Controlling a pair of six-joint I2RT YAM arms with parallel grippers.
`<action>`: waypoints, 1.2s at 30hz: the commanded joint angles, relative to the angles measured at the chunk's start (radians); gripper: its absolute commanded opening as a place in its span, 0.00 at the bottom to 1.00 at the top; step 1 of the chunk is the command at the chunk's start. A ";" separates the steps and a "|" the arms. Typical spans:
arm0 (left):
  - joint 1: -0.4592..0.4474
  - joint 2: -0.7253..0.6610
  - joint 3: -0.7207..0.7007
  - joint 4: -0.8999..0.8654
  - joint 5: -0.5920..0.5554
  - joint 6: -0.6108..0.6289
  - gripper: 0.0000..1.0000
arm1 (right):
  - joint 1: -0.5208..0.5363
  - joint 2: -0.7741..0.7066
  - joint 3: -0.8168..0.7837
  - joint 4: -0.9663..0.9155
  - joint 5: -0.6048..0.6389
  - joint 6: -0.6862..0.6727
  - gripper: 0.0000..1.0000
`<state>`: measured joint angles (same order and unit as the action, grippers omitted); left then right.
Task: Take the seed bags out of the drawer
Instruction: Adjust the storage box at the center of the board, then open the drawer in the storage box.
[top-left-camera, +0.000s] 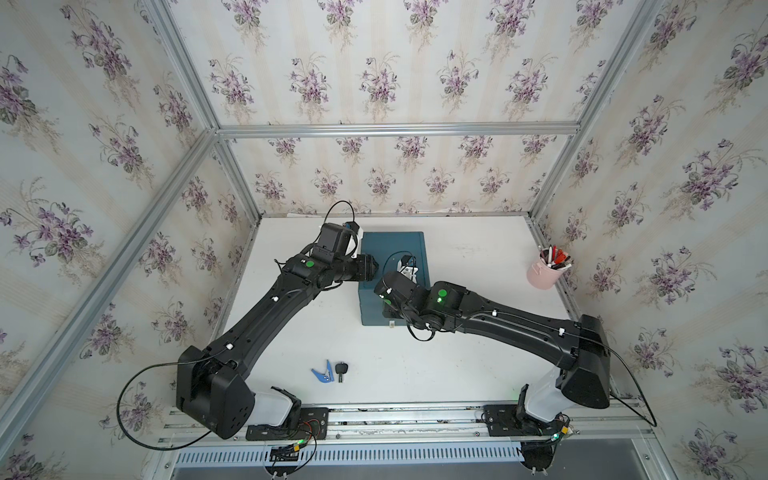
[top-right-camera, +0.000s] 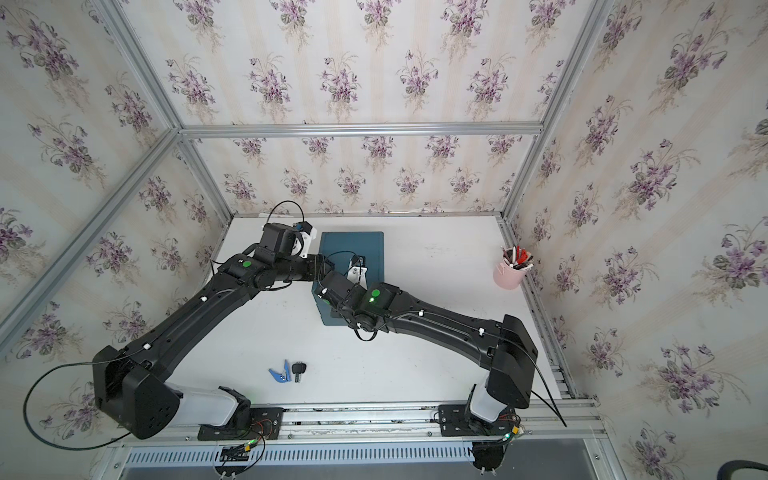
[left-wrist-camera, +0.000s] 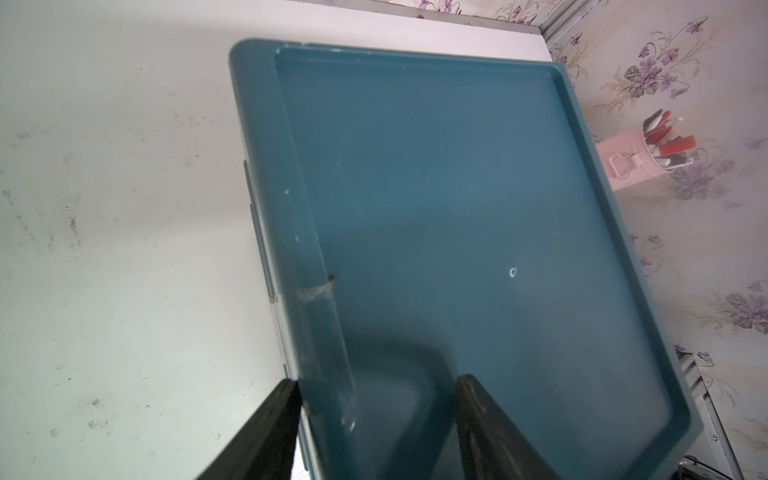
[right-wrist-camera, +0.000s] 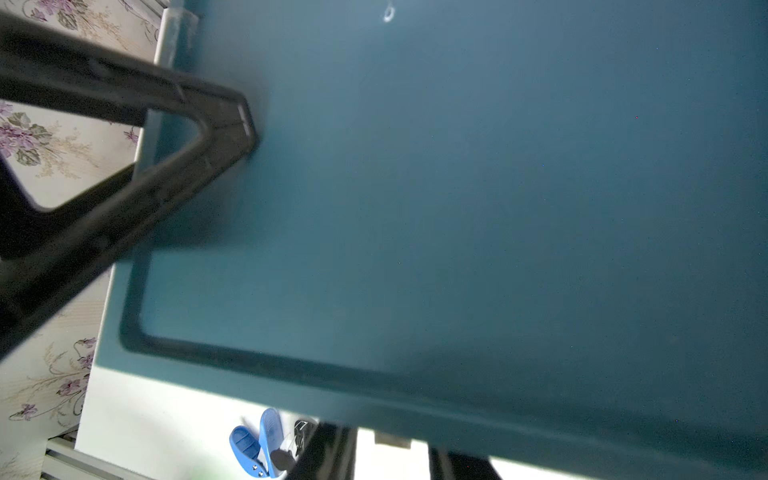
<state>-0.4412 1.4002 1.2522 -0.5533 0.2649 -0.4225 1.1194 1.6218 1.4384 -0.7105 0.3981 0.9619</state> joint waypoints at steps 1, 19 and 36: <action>-0.008 0.008 -0.004 -0.023 0.036 0.020 0.60 | -0.003 -0.001 0.007 -0.007 0.027 -0.012 0.29; -0.011 -0.006 -0.013 -0.052 0.000 0.019 0.65 | -0.026 -0.032 -0.044 -0.002 0.046 -0.040 0.00; 0.062 -0.074 0.054 -0.201 0.018 0.021 0.82 | -0.112 -0.071 -0.123 0.135 -0.125 -0.175 0.00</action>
<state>-0.3813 1.3121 1.2938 -0.7261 0.2375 -0.3977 1.0134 1.5513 1.3258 -0.5903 0.3313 0.8143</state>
